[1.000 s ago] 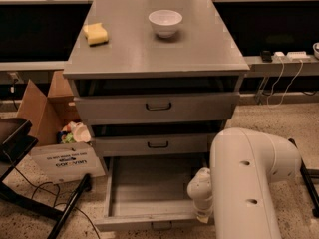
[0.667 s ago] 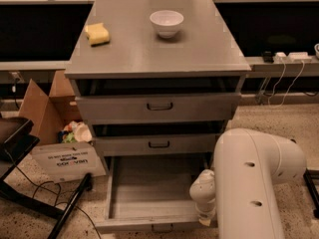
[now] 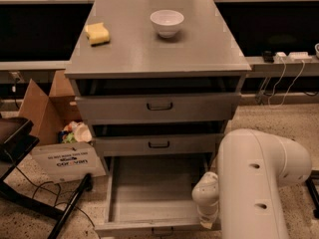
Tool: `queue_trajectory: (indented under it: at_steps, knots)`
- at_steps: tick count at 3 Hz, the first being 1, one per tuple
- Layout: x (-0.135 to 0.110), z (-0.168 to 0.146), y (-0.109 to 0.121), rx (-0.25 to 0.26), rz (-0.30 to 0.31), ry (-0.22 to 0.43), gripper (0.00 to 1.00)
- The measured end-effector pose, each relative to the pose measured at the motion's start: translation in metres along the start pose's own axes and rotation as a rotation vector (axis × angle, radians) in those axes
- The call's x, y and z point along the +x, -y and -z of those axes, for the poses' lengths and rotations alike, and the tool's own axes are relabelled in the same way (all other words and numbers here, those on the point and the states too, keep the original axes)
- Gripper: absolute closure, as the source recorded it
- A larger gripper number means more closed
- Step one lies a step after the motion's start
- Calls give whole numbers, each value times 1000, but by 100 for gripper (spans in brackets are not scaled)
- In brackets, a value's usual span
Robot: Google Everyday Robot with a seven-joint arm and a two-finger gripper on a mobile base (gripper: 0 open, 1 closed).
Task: Open bottom drawer
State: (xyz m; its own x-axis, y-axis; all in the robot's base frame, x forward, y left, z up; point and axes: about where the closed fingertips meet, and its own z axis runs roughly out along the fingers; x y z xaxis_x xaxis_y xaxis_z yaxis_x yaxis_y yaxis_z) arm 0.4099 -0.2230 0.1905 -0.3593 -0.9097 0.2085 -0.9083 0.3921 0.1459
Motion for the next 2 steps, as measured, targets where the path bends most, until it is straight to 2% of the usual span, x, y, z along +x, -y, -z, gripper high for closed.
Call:
queue_trajectory:
  at_steps: [2]
  knots:
    - [7,-1,-9,-12,-20,1,100]
